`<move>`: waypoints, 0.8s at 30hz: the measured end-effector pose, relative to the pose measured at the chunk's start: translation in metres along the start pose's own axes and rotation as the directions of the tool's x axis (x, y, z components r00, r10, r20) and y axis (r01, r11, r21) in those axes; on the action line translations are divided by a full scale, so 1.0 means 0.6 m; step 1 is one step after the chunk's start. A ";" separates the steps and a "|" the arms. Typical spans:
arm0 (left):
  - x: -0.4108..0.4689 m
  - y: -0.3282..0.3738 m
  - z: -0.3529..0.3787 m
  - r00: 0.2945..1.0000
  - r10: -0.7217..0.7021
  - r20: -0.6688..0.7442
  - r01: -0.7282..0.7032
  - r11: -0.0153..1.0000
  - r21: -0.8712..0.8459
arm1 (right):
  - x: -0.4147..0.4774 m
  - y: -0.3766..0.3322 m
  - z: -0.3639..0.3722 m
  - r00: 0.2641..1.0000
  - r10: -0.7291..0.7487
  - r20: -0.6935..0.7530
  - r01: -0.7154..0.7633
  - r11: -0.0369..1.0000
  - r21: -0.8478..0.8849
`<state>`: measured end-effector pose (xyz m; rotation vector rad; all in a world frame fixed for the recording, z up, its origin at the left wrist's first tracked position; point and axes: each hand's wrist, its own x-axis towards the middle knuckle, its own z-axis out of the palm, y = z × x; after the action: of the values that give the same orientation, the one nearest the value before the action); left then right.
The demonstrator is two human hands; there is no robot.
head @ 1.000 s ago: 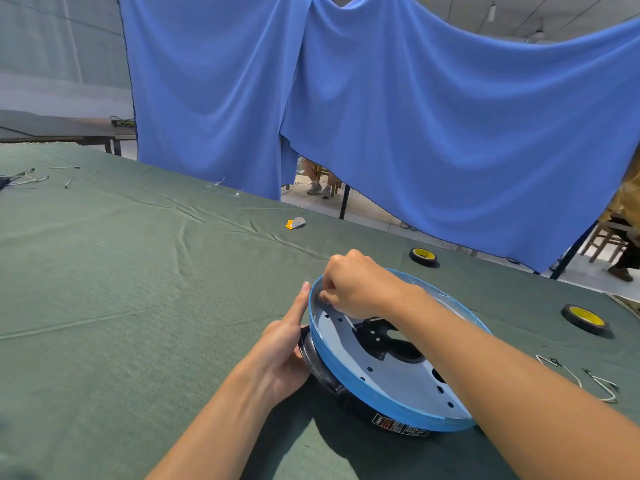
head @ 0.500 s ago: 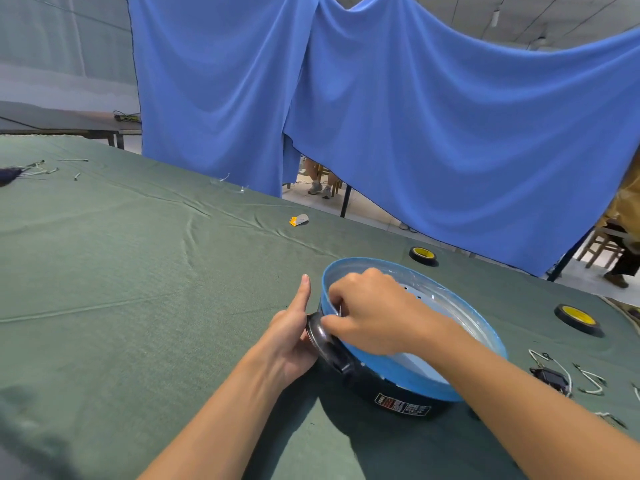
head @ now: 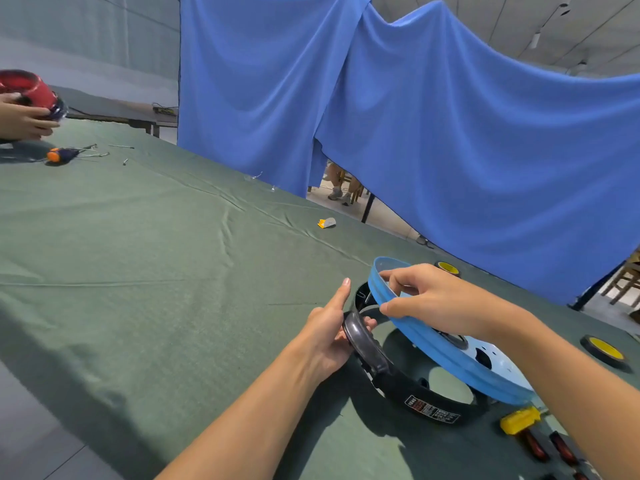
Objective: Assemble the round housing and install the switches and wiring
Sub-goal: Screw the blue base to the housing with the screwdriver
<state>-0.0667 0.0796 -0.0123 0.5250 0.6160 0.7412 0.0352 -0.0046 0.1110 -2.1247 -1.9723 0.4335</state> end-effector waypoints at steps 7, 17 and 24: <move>0.004 -0.005 -0.004 1.000 0.007 0.004 -0.007 1.000 0.005 | 0.011 -0.003 0.006 0.993 0.002 -0.115 -0.001 1.000 0.012; 0.006 -0.006 -0.005 0.999 0.024 -0.031 -0.024 0.999 0.022 | 0.019 0.003 0.015 0.995 -0.036 -0.096 0.038 0.999 0.027; 0.005 -0.006 -0.006 1.000 0.019 -0.022 -0.019 1.000 0.024 | 0.023 0.001 0.023 0.999 -0.012 -0.039 0.012 1.000 -0.003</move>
<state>-0.0658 0.0805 -0.0179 0.5459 0.6423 0.7594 0.0320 0.0087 0.0968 -2.1055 -1.9642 0.3841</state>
